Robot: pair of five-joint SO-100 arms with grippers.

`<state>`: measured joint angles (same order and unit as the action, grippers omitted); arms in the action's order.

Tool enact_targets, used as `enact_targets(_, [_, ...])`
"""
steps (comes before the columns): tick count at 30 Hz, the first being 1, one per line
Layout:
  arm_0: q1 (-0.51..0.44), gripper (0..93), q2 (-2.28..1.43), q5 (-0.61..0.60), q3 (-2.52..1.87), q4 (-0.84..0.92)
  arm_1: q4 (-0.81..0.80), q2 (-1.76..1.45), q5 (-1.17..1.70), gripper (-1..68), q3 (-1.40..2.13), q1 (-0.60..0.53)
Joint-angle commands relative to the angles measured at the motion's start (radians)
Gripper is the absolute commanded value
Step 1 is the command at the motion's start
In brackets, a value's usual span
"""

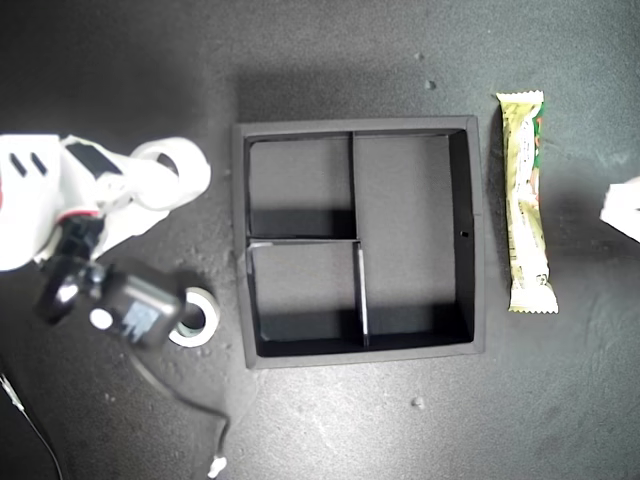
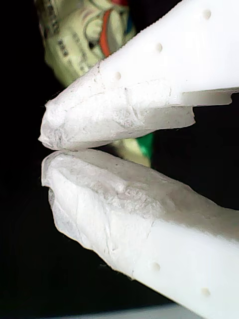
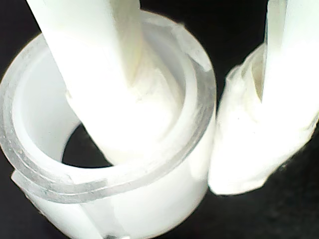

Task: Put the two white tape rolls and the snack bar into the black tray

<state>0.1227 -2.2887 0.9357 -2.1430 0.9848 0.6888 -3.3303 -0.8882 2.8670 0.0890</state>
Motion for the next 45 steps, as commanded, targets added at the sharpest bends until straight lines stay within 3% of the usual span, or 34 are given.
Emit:
enact_targets(1, [-0.006, 0.1, 0.023, -0.031, 0.199, 0.023, 0.048, 0.103, 0.187, 11.5, -0.166, -0.012])
enact_targets(5, [-0.023, 0.1, 0.232, -0.052, 0.377, 0.008, 0.003, 0.408, 0.285, 19.5, -0.328, -0.041])
enact_targets(8, [-0.038, 0.2, 0.393, -0.057, 0.482, -0.015, 0.012, 0.643, 0.345, 20.4, -0.462, -0.084])
enact_targets(16, [-0.087, 0.4, 0.584, -0.026, 0.491, -0.135, 0.256, 1.281, 0.422, 21.2, -0.821, -0.146])
enact_targets(24, [-0.091, 1.5, 0.669, -0.003, 0.476, -0.166, 0.314, 1.516, 0.448, 21.8, -0.933, -0.12])
enact_targets(29, [-0.08, 8.4, 0.684, 0.005, 0.46, -0.161, 0.331, 1.565, 0.459, 22.3, -0.945, -0.098])
enact_targets(35, [-0.067, 12.5, 0.683, -0.005, 0.512, -0.078, 0.33, 1.608, 0.474, 22.2, -0.945, -0.069])
enact_targets(40, [-0.072, 11.3, 0.624, -0.017, 0.647, 0.106, 0.313, 1.759, 0.511, 22.4, -1.015, -0.008])
enact_targets(45, [-0.147, 9.9, 0.37, 0.126, 0.669, 0.301, 0.328, 1.979, 0.538, 21.3, -1.187, 0.02])
